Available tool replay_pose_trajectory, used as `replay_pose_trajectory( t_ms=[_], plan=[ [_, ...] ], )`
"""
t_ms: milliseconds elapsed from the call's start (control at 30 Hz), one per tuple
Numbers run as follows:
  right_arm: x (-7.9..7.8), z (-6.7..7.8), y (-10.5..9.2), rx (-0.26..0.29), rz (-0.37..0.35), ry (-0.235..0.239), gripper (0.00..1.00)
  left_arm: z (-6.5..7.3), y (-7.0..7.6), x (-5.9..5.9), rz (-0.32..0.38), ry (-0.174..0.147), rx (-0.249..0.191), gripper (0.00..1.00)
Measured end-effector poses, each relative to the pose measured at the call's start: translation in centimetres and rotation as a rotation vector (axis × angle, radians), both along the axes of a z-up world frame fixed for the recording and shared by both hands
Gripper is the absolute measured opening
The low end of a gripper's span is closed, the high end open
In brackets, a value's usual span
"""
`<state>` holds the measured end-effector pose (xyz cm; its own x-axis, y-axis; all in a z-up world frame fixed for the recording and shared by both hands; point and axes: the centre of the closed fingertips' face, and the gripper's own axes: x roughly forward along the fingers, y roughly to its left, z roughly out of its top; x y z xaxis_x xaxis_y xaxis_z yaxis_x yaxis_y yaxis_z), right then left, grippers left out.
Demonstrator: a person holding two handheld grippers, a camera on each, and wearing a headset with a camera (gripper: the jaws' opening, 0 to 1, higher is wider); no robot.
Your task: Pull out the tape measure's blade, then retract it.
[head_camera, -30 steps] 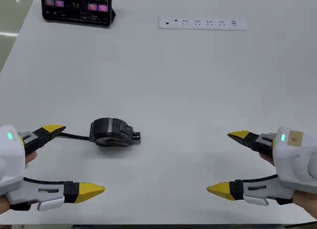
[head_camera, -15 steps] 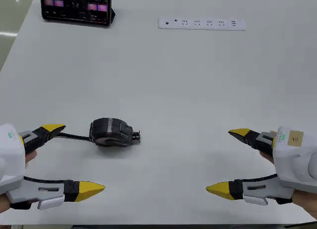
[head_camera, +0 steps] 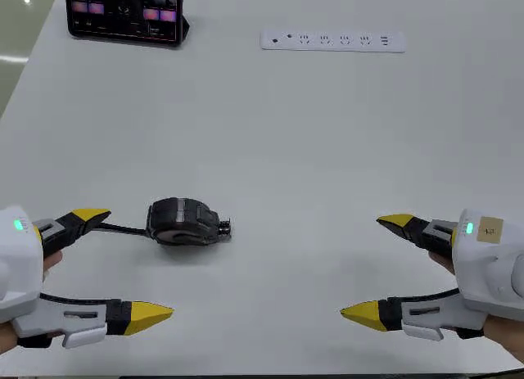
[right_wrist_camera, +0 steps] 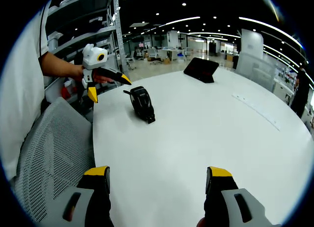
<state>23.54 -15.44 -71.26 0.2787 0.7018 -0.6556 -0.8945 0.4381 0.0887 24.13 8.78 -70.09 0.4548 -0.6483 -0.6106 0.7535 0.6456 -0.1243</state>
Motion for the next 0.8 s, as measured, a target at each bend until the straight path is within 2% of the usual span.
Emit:
replay_pose_trajectory(
  t_ms=[300,433,800],
  plan=[
    [0.0,-0.1,0.1,-0.001,0.003,0.003,0.79,-0.1,-0.2,0.0,-0.005,0.002,0.001,0.95],
    [0.4,-0.1,0.3,0.001,0.008,0.001,0.79,-0.4,-0.1,0.1,-0.011,0.003,0.015,0.96],
    [1.7,-0.3,1.9,-0.009,0.06,-0.013,0.79,-0.6,-0.2,1.3,-0.053,0.008,0.038,0.92]
  ],
)
